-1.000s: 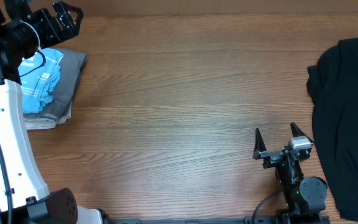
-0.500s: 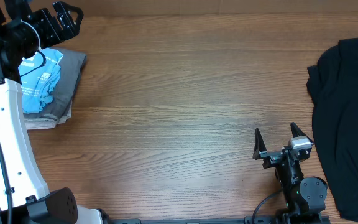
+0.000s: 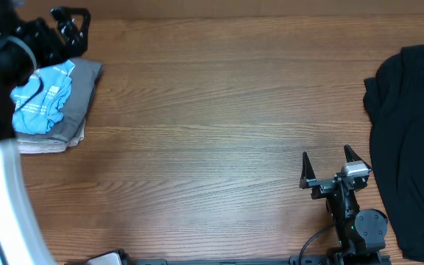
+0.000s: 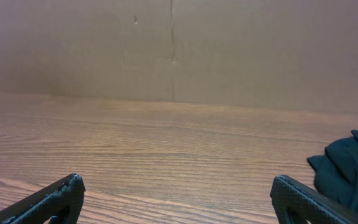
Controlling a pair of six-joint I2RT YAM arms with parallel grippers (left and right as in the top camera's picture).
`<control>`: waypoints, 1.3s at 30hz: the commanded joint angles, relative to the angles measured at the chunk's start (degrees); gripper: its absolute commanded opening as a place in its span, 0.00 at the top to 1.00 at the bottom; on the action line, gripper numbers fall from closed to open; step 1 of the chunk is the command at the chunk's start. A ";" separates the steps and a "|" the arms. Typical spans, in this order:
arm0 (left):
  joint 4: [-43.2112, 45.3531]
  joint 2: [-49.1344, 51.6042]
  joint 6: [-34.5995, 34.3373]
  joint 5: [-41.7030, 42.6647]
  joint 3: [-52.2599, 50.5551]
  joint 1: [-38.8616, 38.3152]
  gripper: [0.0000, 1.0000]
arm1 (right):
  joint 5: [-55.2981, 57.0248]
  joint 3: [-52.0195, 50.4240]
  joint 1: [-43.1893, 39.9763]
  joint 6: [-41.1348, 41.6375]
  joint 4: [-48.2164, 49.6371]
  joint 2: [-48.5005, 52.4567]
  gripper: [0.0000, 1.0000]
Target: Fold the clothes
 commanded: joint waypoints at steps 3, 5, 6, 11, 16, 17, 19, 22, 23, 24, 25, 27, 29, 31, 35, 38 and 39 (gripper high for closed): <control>0.17 -11.74 -0.55 -0.24 0.46 -0.42 0.00 | 0.52 -0.61 -0.42 -0.17 0.42 -0.61 0.00; 0.20 -15.37 -0.57 -0.24 0.35 -0.42 0.00 | 0.52 -0.61 -0.42 -0.20 0.42 -0.61 0.00; 0.20 -16.65 -0.55 -0.24 0.24 -0.44 0.00 | 0.52 -0.61 -0.42 -0.20 0.42 -0.61 0.00; 0.20 -26.25 -0.57 -0.22 -2.86 -3.04 0.00 | 0.52 -0.61 -0.42 -0.17 0.42 -0.61 0.00; 0.17 -34.73 -0.57 -0.20 -11.74 -7.76 0.00 | 0.52 -0.61 -0.42 -0.20 0.42 -0.61 0.00; 0.20 -37.90 -0.57 -0.22 -16.41 -9.35 0.00 | 0.52 -0.61 -0.42 -0.17 0.42 -0.61 0.00; 0.79 -41.44 -0.72 -2.99 -22.34 -10.75 0.00 | 0.52 -0.61 -0.42 -0.20 0.42 -0.61 0.00; 0.26 -46.62 -0.70 -9.05 -31.36 -12.00 0.00 | 0.52 -0.61 -0.42 -0.17 0.42 -0.61 0.00; 0.02 -48.35 -0.70 -9.38 -34.36 -12.15 0.00 | 0.52 -0.61 -0.42 -0.20 0.42 -0.61 0.00; -0.50 -50.18 -0.70 -9.29 -37.57 -12.17 0.00 | 0.52 -0.61 -0.42 -0.20 0.42 -0.61 0.00; -1.29 -51.76 -0.70 -9.31 -40.26 -12.17 0.00 | 0.52 -0.61 -0.42 -0.20 0.42 -0.61 0.00; -3.32 -55.01 -0.70 -9.29 -46.03 -12.17 0.00 | 0.52 -0.61 -0.42 -0.20 0.42 -0.61 0.00; -5.53 -57.86 1.18 -11.30 -51.19 -12.17 0.00 | 0.52 -0.61 -0.42 -0.20 0.42 -0.61 0.00; -7.78 -60.52 1.44 -13.75 -56.08 -12.17 0.00 | 0.52 -0.61 -0.42 -0.17 0.42 -0.61 0.00; -11.82 -65.22 1.66 -18.27 -64.43 -12.17 0.00 | 0.52 -0.61 -0.42 -0.17 0.42 -0.61 0.00; -12.37 -68.35 -0.22 -21.20 -69.66 -12.17 0.00 | 0.52 -0.61 -0.42 -0.17 0.42 -0.61 0.00; -12.39 -69.64 -1.90 -21.20 -71.65 -12.17 0.00 | 0.52 -0.61 -0.42 -0.20 0.42 -0.61 0.00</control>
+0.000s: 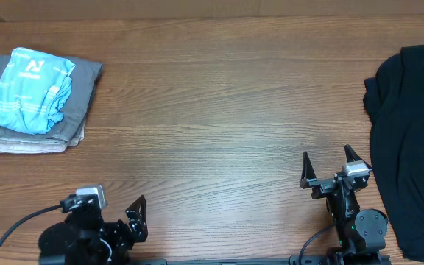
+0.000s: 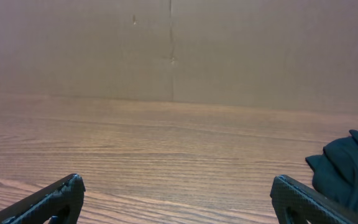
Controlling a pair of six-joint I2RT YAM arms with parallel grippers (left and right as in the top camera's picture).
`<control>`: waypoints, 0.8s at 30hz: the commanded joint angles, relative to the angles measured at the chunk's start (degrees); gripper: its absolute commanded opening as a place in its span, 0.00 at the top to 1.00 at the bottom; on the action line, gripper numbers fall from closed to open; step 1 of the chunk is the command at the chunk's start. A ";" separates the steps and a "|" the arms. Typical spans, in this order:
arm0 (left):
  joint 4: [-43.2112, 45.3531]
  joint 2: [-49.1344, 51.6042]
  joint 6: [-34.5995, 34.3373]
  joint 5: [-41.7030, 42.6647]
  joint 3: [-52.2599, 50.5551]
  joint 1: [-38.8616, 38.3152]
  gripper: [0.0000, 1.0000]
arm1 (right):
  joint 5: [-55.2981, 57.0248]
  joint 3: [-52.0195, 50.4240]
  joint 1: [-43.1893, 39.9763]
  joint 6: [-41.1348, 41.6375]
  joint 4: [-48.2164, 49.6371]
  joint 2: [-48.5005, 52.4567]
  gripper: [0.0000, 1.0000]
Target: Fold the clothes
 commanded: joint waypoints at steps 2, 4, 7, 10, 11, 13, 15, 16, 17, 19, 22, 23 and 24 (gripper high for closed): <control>0.81 -4.42 -3.89 -4.17 -5.81 -0.52 0.00 | 0.50 -0.61 -0.15 -0.22 0.39 -0.61 0.00; 2.71 -5.44 -4.92 -4.52 -7.48 -0.52 0.00 | 0.50 -0.61 -0.15 -0.22 0.39 -0.61 0.00; 9.44 -6.54 -5.07 -3.82 -9.88 -0.52 0.00 | 0.50 -0.61 -0.15 -0.22 0.39 -0.61 0.00; 18.73 -6.95 -4.98 -4.07 -12.35 -1.16 0.00 | 0.50 -0.61 -0.15 -0.22 0.39 -0.61 0.00; 21.86 -7.02 -4.55 -4.09 -13.29 -1.51 0.00 | 0.50 -0.61 -0.15 -0.20 0.39 -0.61 0.00; 29.62 -7.02 -3.34 -4.04 -15.89 -2.34 0.00 | 0.50 -0.61 -0.15 -0.20 0.39 -0.61 0.00; 36.17 -7.02 -2.86 -4.04 -18.58 -2.84 0.00 | 0.50 -0.61 -0.15 -0.20 0.39 -0.61 0.00; 39.85 -7.02 -2.86 -4.04 -20.35 -3.06 0.00 | 0.50 -0.61 -0.15 -0.20 0.39 -0.61 0.00; 42.62 -7.02 -2.89 -4.04 -21.77 -3.13 0.00 | 0.50 -0.61 -0.15 -0.20 0.39 -0.61 0.00; 48.46 -7.02 -2.89 -4.04 -25.11 -3.15 0.00 | 0.50 -0.61 -0.15 -0.22 0.39 -0.61 0.00; 55.74 -7.02 -2.89 -4.07 -29.90 -3.15 0.00 | 0.50 -0.61 -0.15 -0.20 0.39 -0.61 0.00; 57.59 -7.02 -2.86 -4.09 -31.39 -3.15 0.00 | 0.50 -0.61 -0.15 -0.20 0.39 -0.61 0.00; 59.39 -7.02 -2.89 -4.09 -32.94 -3.15 0.00 | 0.50 -0.61 -0.15 -0.22 0.39 -0.61 0.00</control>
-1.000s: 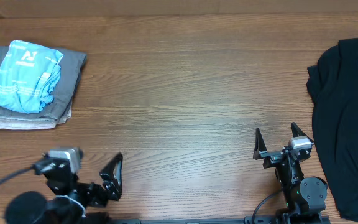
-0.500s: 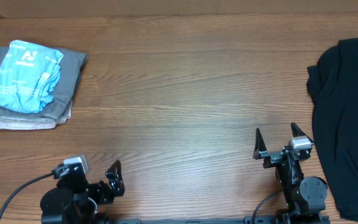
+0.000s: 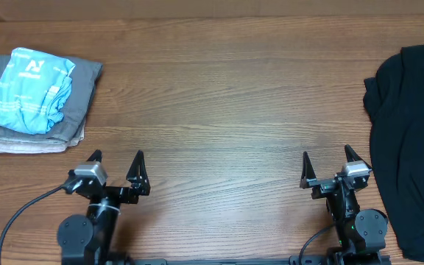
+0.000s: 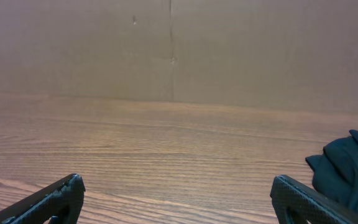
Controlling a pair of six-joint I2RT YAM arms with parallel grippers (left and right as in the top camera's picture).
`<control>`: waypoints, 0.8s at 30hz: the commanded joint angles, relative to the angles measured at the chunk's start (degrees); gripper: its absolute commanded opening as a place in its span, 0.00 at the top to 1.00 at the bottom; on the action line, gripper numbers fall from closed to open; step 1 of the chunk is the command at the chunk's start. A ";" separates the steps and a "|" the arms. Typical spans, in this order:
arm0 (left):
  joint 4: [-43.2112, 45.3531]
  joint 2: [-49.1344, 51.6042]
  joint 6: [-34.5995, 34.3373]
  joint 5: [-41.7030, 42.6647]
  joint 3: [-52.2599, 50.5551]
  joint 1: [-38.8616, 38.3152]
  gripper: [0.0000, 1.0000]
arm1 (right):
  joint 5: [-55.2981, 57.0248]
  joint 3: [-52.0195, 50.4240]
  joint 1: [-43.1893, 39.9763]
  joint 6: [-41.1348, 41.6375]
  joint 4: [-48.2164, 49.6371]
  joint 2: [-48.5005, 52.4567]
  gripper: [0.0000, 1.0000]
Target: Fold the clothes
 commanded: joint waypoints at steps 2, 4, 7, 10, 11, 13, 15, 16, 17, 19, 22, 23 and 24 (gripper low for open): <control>5.73 -0.50 0.48 -0.72 -6.23 -0.48 0.00 | 0.52 -0.61 -0.15 -0.22 0.42 -0.61 0.00; 6.88 -0.50 0.50 -0.90 -8.28 -0.48 0.00 | 0.52 -0.61 -0.15 -0.20 0.42 -0.61 0.00; 7.19 -1.05 0.50 -1.86 -10.82 -0.55 0.00 | 0.52 -0.61 -0.15 -0.20 0.42 -0.61 0.00; 7.21 -2.95 0.94 -3.10 -13.44 -1.18 0.00 | 0.52 -0.61 -0.15 -0.20 0.42 -0.61 0.00; 7.17 -3.80 0.94 -3.56 -14.27 -1.44 0.00 | 0.52 -0.61 -0.15 -0.20 0.42 -0.61 0.00; 7.45 -5.14 3.10 -3.93 -14.71 -2.03 0.00 | 0.52 -0.61 -0.15 -0.20 0.42 -0.61 0.00; 7.41 -6.69 6.73 -4.50 -14.71 -2.93 0.00 | 0.52 -0.61 -0.15 -0.20 0.42 -0.61 0.00; 7.41 -7.17 8.66 -4.61 -14.71 -3.23 0.00 | 0.52 -0.61 -0.15 -0.20 0.42 -0.61 0.00; 7.43 -7.56 11.30 -4.63 -14.71 -3.69 0.00 | 0.52 -0.61 -0.15 -0.20 0.42 -0.61 0.00; 7.37 -7.52 15.87 -4.83 -14.71 -4.42 0.00 | 0.52 -0.61 -0.15 -0.22 0.42 -0.61 0.00; 7.30 -7.52 21.77 -5.40 -14.71 -5.40 0.00 | 0.52 -0.61 -0.15 -0.20 0.42 -0.61 0.00; 7.26 -7.52 23.02 -5.75 -14.71 -5.60 0.00 | 0.52 -0.61 -0.15 -0.22 0.42 -0.63 0.00; 7.21 -7.52 23.87 -6.03 -14.71 -5.68 0.00 | 0.52 -0.61 -0.15 -0.20 0.42 -0.61 0.00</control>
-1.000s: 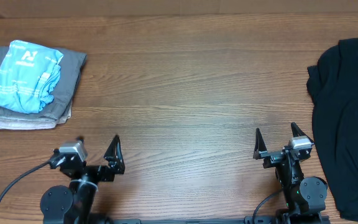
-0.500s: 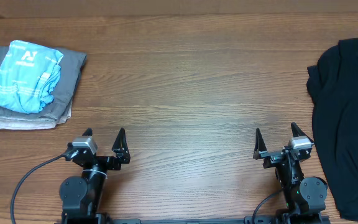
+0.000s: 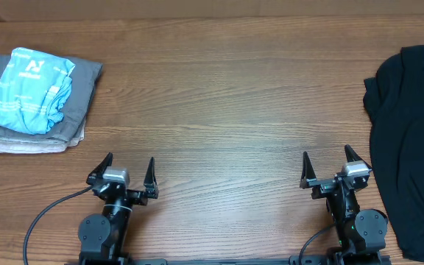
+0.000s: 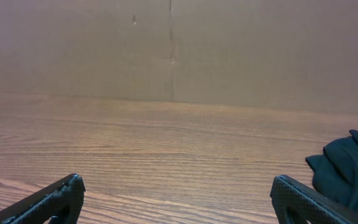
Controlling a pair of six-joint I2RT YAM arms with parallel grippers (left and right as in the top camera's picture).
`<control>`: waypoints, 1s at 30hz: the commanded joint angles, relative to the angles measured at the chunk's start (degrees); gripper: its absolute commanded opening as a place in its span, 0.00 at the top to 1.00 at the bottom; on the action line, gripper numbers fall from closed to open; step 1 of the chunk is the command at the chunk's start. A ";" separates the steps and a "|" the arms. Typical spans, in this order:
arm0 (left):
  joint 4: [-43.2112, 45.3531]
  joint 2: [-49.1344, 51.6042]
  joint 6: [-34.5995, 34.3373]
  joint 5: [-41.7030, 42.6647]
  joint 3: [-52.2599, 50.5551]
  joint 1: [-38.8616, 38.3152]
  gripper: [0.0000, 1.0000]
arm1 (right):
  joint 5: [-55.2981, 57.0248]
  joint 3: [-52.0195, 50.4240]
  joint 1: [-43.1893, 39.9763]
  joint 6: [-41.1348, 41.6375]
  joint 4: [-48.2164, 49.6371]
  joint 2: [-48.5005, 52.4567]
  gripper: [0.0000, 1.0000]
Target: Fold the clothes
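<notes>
A crumpled black garment lies unfolded at the table's right edge; its near corner shows at the right of the right wrist view. At the far left sits a stack of folded clothes, a light blue piece on top of grey ones. My left gripper rests open near the front edge, left of centre, holding nothing. My right gripper stands open near the front right, just left of the black garment, its fingers wide apart over bare wood.
The wooden table stretches between the stack and the black garment. A brown wall backs the table's far edge. A cable trails from the left arm's base at the front.
My left gripper has shifted a little to the right along the front edge and stands more squarely. The right gripper and the clothes have not moved.
My left arm reached over the folded stack at the far left. It then lay pulled back low at the front left corner, clear of the stack. Later it stood upright and open near the front edge, where it stays. The right gripper stayed open and still throughout.
</notes>
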 commanded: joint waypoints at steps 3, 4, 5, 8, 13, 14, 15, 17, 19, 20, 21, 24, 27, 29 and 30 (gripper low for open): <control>0.02 -0.79 9.68 -2.84 -0.50 -0.79 0.00 | 0.50 -0.61 -0.15 -0.22 0.44 -0.61 0.00; 0.00 -0.79 9.81 -3.10 -0.50 -0.79 0.00 | 0.50 -0.61 -0.15 -0.20 0.44 -0.61 0.00; -0.02 -0.79 9.84 -3.21 -0.50 -0.79 0.00 | 0.50 -0.61 -0.15 -0.20 0.44 -0.61 0.00; -0.11 -0.79 9.84 -4.26 -0.50 -0.79 0.00 | 0.50 -0.61 -0.15 -0.20 0.44 -0.61 0.00; -0.02 -0.79 8.41 -6.14 -0.50 -0.79 0.00 | 0.50 -0.61 -0.15 -0.22 0.44 -0.61 0.00; 0.07 -0.79 7.48 -6.73 -0.50 -0.76 0.00 | 0.50 -0.61 -0.15 -0.22 0.44 -0.61 0.00; 0.11 -0.79 6.19 -7.43 -0.50 -0.76 0.00 | 0.50 -0.61 -0.15 -0.22 0.44 -0.61 0.00; 0.26 -0.79 3.91 -8.85 -0.50 -0.79 0.00 | 0.50 -0.61 -0.15 -0.20 0.44 -0.61 0.00; 0.37 -0.79 1.73 -10.08 -0.50 -0.79 0.00 | 0.50 -0.61 -0.15 -0.20 0.44 -0.61 0.00; 0.50 -0.79 1.09 -10.51 -0.50 -0.79 0.00 | 0.50 -0.61 -0.15 -0.22 0.44 -0.61 0.00; 0.50 -0.79 0.55 -10.82 -0.50 -0.79 0.00 | 0.50 -0.61 -0.15 -0.22 0.44 -0.61 0.00; 0.52 -0.79 0.11 -10.80 -0.50 -0.79 0.00 | 0.50 -0.61 -0.15 -0.20 0.44 -0.61 0.00; 0.50 -0.79 0.13 -10.27 -0.50 -0.76 0.00 | 0.50 -0.61 -0.15 -0.20 0.44 -0.61 0.00; 0.50 -0.79 0.13 -10.27 -0.50 -0.76 0.00 | 0.50 -0.61 -0.15 -0.20 0.44 -0.61 0.00; 0.50 -0.79 0.13 -10.27 -0.50 -0.76 0.00 | 0.50 -0.61 -0.15 -0.20 0.44 -0.61 0.00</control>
